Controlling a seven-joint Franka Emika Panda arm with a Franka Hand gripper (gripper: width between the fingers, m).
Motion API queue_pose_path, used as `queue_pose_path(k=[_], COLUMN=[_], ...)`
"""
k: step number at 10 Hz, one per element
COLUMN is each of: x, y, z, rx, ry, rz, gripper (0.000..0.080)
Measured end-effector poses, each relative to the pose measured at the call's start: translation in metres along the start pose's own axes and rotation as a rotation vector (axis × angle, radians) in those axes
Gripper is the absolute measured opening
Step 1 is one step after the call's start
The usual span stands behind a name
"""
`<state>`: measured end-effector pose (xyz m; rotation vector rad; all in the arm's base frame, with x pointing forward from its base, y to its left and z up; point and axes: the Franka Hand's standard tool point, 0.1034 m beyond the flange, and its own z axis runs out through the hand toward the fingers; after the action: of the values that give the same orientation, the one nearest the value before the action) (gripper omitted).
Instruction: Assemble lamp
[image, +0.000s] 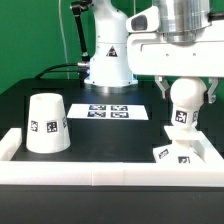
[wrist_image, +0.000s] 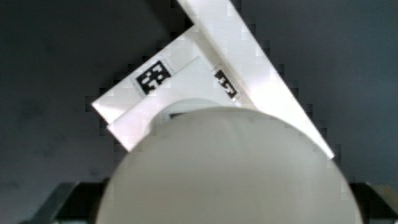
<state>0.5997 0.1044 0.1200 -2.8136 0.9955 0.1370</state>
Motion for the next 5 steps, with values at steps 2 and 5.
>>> queue_pose_path(k=[2,5], x=[-0.0008,-0.0034], y=[-0.0008,-0.0013], z=[0.0002,0.0008], rx=[0.001,0.014], ry=[0.0,0.002], rz=[0.101,0.348], gripper=[0.058,0.058])
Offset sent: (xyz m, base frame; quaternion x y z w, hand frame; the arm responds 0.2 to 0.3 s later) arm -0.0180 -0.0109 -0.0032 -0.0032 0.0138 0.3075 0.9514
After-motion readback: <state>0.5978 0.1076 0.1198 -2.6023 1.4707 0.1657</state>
